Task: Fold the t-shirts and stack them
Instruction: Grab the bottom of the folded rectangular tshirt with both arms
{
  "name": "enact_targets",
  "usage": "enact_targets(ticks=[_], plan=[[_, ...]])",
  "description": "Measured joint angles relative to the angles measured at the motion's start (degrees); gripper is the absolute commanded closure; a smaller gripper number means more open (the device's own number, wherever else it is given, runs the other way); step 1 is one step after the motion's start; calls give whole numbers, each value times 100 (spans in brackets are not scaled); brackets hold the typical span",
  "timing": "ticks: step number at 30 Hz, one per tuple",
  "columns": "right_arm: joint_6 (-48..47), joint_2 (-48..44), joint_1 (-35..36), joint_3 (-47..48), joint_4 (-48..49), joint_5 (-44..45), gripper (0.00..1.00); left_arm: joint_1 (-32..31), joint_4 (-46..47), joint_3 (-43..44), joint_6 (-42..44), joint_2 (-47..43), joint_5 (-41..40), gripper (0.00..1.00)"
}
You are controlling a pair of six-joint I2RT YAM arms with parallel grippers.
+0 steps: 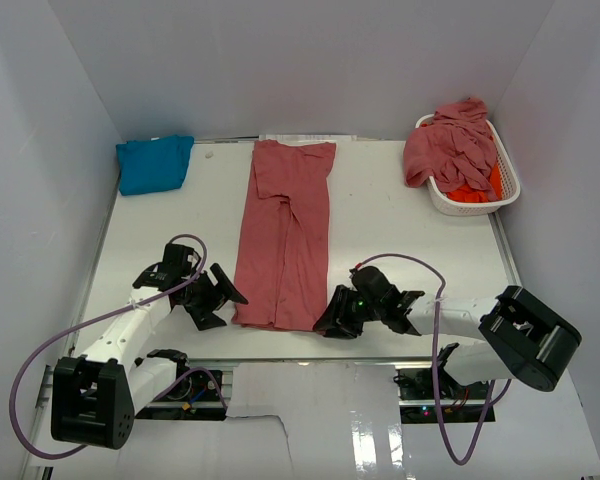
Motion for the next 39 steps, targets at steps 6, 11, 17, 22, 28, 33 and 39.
enact_targets(ticks=[6, 11, 17, 22, 28, 33, 39], plan=[[20, -111, 0, 114, -166, 210, 25, 0, -26, 2, 7, 0, -2, 11], [-2, -205, 0, 142, -273, 374, 34, 0, -68, 15, 22, 17, -4, 11], [-70, -57, 0, 142, -291, 424, 55, 0, -83, 24, 39, 57, -7, 11], [-87, 203, 0, 142, -157, 363, 72, 0, -87, 46, 61, 59, -9, 11], [-98, 337, 0, 195, -125, 289, 83, 0, -87, 50, 90, 74, -31, 11], [-129, 339, 0, 308, -348, 245, 83, 0, -83, 50, 92, 90, -50, 11], [-175, 404, 0, 428, -555, 153, 82, 0, -55, 31, 92, 151, -87, 11]])
